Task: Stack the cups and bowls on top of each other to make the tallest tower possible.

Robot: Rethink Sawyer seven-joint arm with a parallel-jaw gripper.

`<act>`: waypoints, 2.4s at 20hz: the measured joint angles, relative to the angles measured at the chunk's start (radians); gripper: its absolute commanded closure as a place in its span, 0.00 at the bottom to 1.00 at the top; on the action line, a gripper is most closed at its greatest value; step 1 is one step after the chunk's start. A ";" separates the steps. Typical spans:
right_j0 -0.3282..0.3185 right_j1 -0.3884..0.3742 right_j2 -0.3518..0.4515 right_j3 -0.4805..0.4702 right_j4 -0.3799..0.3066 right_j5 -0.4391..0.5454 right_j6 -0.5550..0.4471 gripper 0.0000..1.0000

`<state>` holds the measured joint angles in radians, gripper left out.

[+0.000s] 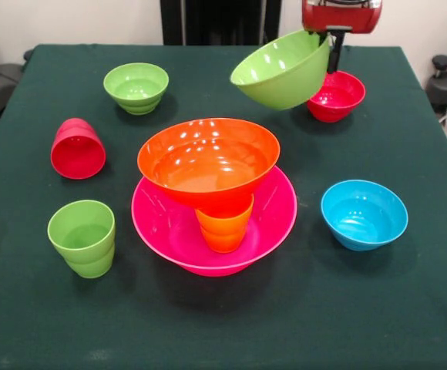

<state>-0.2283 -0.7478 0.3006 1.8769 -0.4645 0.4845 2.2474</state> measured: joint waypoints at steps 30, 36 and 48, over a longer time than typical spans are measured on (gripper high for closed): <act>-0.178 -0.189 -0.040 0.024 0.055 0.027 0.000 1.00; -0.155 -0.193 -0.039 -0.011 0.065 0.094 0.000 1.00; -0.147 -0.163 -0.040 -0.120 0.087 0.166 0.000 1.00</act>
<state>-0.3757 -0.9106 0.2610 1.7572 -0.3773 0.6507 2.2474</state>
